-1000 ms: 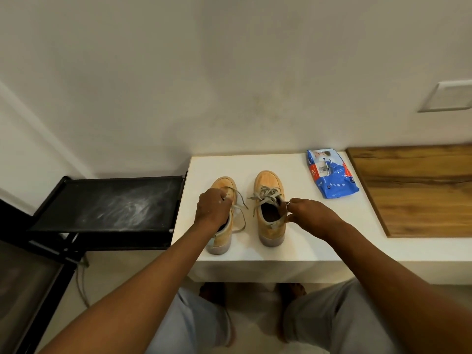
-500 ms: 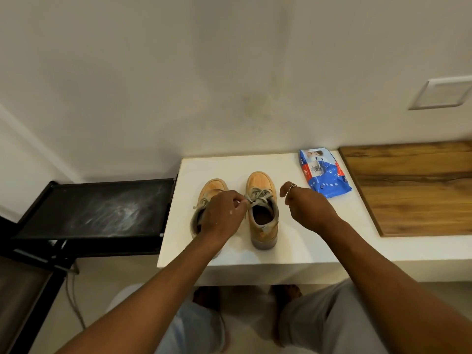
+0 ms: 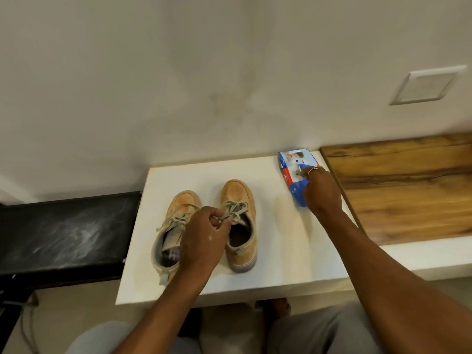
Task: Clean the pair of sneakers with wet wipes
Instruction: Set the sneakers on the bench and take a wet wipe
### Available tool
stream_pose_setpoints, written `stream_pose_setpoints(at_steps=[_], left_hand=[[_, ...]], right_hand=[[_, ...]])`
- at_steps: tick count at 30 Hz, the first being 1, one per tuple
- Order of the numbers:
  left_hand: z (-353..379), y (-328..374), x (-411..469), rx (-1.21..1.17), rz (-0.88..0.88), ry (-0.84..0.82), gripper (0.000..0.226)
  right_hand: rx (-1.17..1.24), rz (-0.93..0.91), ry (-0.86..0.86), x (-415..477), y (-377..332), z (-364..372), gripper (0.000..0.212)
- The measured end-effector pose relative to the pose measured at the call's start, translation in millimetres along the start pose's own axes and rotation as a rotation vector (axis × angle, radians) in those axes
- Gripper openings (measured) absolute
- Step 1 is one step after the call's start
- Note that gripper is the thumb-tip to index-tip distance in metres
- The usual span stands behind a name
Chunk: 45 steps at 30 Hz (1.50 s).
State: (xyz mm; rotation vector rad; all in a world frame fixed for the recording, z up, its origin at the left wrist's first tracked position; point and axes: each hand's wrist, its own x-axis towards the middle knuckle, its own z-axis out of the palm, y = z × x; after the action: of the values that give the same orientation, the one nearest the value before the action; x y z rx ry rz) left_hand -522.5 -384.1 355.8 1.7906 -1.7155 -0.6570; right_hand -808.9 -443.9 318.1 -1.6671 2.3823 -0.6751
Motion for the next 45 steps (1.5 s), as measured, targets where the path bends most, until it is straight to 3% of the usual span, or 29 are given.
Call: stream_pose_setpoints(at_steps=[7,17,23,27,31,38,45], left_hand=[[8,-8,9,0.05,0.088,-0.029,0.019],[7,0,11,0.079,0.16,-0.02,0.017],[9,1,9,0.084,0.17,-0.035,0.019],[6,0,8,0.073,0.174,-0.041,0.019],[4,-1,9,0.058,0.171,-0.047,0.018],[4,-1,10,0.054,0.179,-0.059,0.019],[2,1,9,0.022,0.219,-0.025,0.017]], right_hand=[[0.184,0.093,-0.031,41,12,26,0.036],[0.092,0.154,-0.06,74,30,52,0.015],[0.127,0.157,-0.023,76,34,56,0.016],[0.307,0.226,0.067,78,37,64,0.019],[0.471,0.271,0.012,81,33,67,0.027],[0.368,0.206,0.023,79,29,76,0.007],[0.385,0.165,0.004,74,28,73,0.01]])
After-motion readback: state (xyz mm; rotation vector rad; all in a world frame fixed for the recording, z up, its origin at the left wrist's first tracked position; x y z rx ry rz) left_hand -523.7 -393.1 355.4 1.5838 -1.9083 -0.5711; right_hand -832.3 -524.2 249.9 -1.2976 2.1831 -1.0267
